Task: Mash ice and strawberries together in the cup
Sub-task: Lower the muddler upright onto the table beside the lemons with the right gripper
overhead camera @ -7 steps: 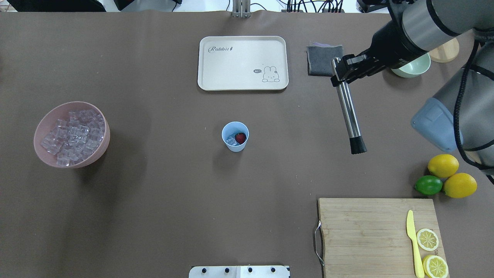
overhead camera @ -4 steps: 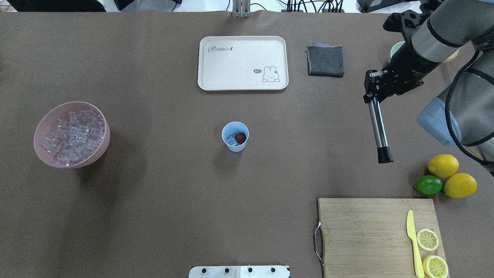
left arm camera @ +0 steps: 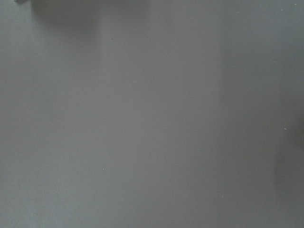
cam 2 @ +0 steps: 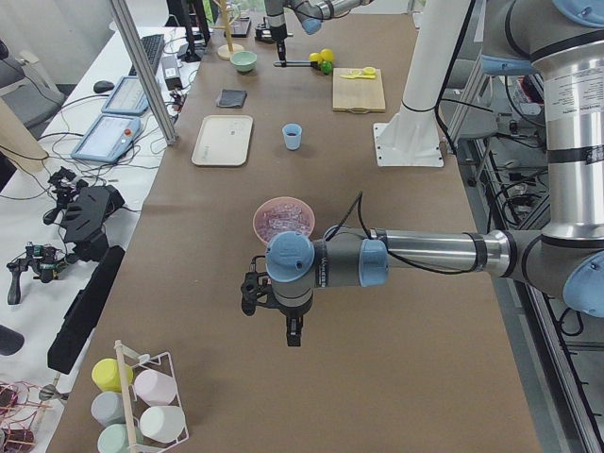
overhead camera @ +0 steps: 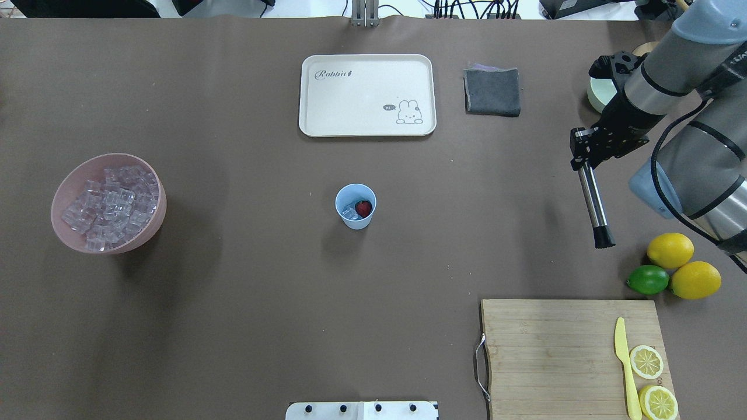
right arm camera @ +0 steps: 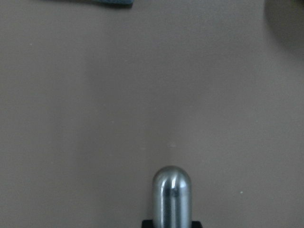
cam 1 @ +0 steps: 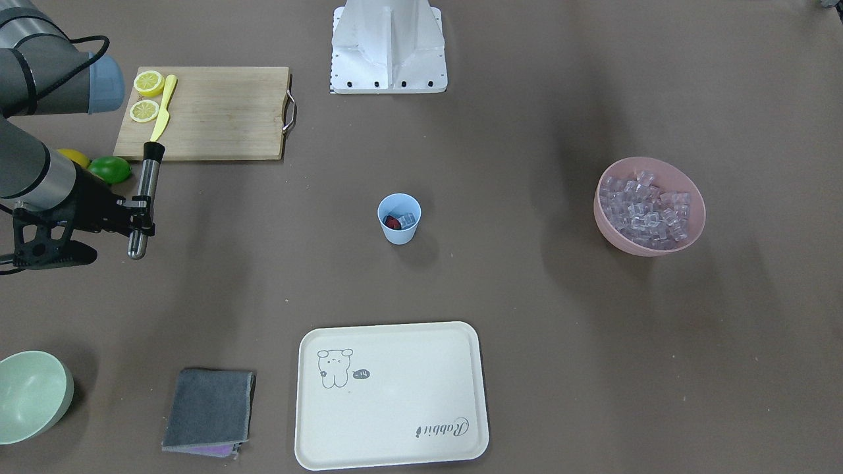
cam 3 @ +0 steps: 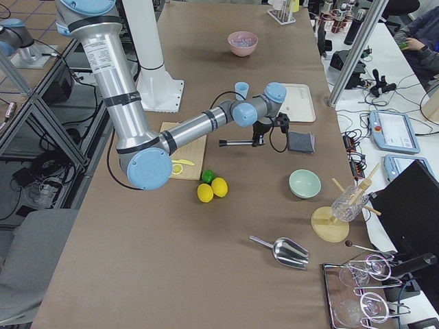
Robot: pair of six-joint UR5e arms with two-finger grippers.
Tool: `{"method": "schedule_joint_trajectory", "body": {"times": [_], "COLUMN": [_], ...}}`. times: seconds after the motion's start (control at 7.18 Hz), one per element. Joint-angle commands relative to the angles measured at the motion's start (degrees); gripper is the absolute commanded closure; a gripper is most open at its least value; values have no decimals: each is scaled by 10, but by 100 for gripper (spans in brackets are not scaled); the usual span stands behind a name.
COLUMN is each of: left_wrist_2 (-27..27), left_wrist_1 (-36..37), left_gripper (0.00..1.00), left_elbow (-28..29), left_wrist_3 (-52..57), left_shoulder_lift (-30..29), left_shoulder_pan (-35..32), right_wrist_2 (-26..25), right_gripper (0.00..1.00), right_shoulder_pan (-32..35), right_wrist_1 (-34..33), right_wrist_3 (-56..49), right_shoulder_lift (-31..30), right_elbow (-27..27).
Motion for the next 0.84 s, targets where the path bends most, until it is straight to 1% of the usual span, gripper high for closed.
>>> {"method": "schedule_joint_trajectory", "body": {"times": [0.0,0.56,0.7], "left_wrist_2": [0,0,0], "left_wrist_1": [0,0,0], "left_gripper": [2,2,2], "left_elbow": [-2,-2,-2], "left_wrist_3": [0,-1,-1], "left_shoulder_lift": [0,-3,-3], "left_shoulder_pan": [0,0,0], "right_wrist_2": [-5,-5,-6], "right_gripper": [100,100,100], "right_shoulder_pan": [0,-7,-14], "right_wrist_1": [88,88,89], "right_wrist_3": [0,17,16], "right_shoulder_lift": [-6,-2,2], "right_elbow": [-79,-95,-107]}}
